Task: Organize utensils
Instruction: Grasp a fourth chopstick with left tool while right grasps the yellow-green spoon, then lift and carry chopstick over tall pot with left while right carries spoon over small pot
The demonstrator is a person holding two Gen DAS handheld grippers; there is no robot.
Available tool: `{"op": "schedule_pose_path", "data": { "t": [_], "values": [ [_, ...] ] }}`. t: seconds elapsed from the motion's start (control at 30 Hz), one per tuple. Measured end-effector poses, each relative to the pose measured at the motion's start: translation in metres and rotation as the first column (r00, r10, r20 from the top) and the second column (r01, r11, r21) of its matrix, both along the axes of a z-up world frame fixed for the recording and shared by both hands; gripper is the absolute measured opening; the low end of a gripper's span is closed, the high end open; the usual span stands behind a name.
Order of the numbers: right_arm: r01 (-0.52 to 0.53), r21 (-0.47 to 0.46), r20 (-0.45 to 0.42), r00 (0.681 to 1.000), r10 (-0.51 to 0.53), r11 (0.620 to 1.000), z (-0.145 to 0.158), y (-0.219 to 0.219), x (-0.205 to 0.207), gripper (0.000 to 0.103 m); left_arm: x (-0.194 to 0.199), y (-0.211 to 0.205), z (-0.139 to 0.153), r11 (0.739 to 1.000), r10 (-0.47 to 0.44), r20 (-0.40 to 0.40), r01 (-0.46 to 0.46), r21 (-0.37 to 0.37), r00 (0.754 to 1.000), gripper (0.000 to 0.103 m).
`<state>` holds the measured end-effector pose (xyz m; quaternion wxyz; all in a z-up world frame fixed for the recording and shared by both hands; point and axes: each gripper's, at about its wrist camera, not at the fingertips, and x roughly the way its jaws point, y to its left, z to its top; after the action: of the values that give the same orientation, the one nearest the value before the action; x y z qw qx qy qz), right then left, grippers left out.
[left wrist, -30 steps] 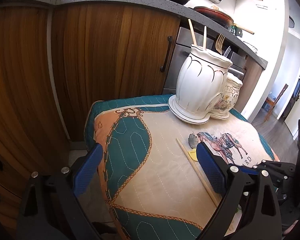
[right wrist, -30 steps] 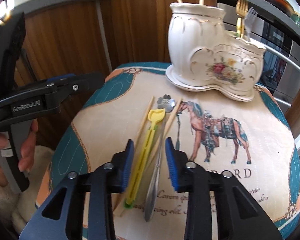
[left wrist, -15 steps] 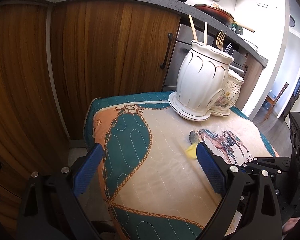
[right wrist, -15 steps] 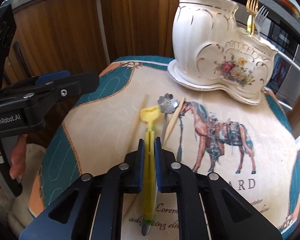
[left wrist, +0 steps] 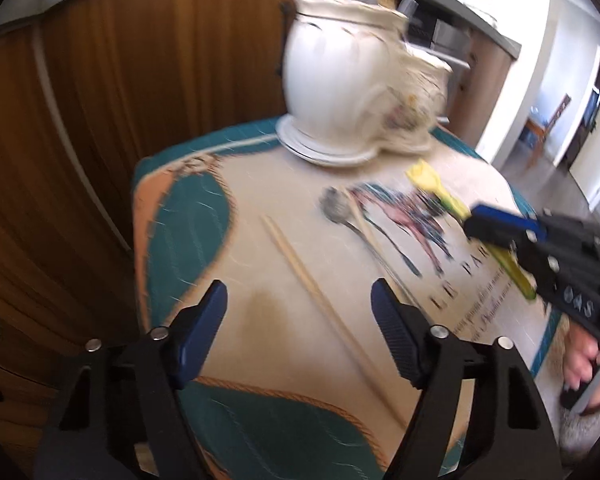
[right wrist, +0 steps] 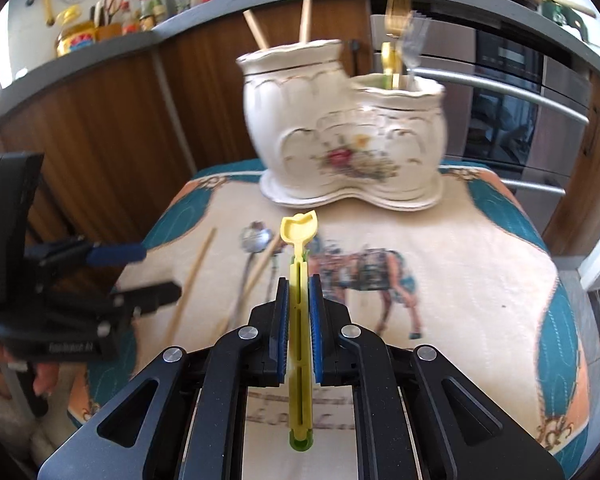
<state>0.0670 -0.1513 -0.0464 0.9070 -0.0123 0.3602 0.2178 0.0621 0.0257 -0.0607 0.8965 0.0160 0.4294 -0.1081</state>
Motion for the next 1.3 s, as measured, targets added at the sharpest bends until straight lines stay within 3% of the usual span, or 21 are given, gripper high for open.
{"op": "schedule_pose_path", "data": {
  "t": [0.1,0.2,0.37,0.47,0.77,0.83,0.9,1.07,1.2,1.3],
  "values": [
    [-0.003,0.013,-0.005,1.000,0.003,1.000,-0.002,-0.006,0.001,0.011,-0.004,-0.016,-0.003,0.998,-0.019,-0.018,0.020,0.060,1.000,0.060],
    [-0.013,0.021,-0.004,1.000,0.013,1.000,-0.002,-0.007,0.001,0.011,-0.001,-0.025,-0.013,0.992,-0.016,-0.058,0.023,0.125,0.998,0.040],
    [-0.021,0.034,0.004,1.000,0.020,0.999,-0.002,-0.012,-0.001,0.011,0.002,-0.020,-0.015,0.993,0.006,-0.076,0.003,0.121,0.997,0.019],
    [-0.032,-0.009,-0.008,0.999,0.032,0.999,-0.006,-0.012,0.000,0.011,0.004,-0.018,-0.014,0.992,-0.001,-0.093,0.013,0.123,0.996,0.005],
    [-0.108,-0.128,-0.098,0.991,0.096,0.986,-0.031,-0.009,0.005,0.011,0.003,-0.013,-0.011,0.990,-0.052,-0.123,0.068,0.123,0.991,0.005],
    [-0.106,-0.141,-0.092,0.991,0.094,0.984,-0.032,-0.006,0.005,0.011,0.002,-0.015,-0.011,0.988,-0.054,-0.120,0.070,0.137,0.991,0.005],
    [-0.100,-0.142,-0.101,0.991,0.086,0.985,-0.032,-0.005,0.007,0.018,0.002,-0.016,-0.011,0.987,-0.056,-0.124,0.073,0.141,0.991,0.005],
    [-0.122,-0.202,-0.102,0.989,0.103,0.972,-0.031,0.005,0.009,0.018,0.003,-0.019,-0.011,0.983,-0.069,-0.141,0.091,0.157,0.988,0.005],
    [-0.133,-0.157,-0.119,0.986,0.115,0.979,-0.031,0.003,0.015,0.010,0.008,-0.021,-0.011,0.980,-0.081,-0.145,0.105,0.170,0.986,0.005],
    [-0.115,-0.140,-0.102,0.990,0.101,0.983,-0.031,0.001,0.012,0.010,0.008,-0.019,-0.011,0.983,-0.082,-0.135,0.103,0.154,0.987,0.005]
  ]
}}
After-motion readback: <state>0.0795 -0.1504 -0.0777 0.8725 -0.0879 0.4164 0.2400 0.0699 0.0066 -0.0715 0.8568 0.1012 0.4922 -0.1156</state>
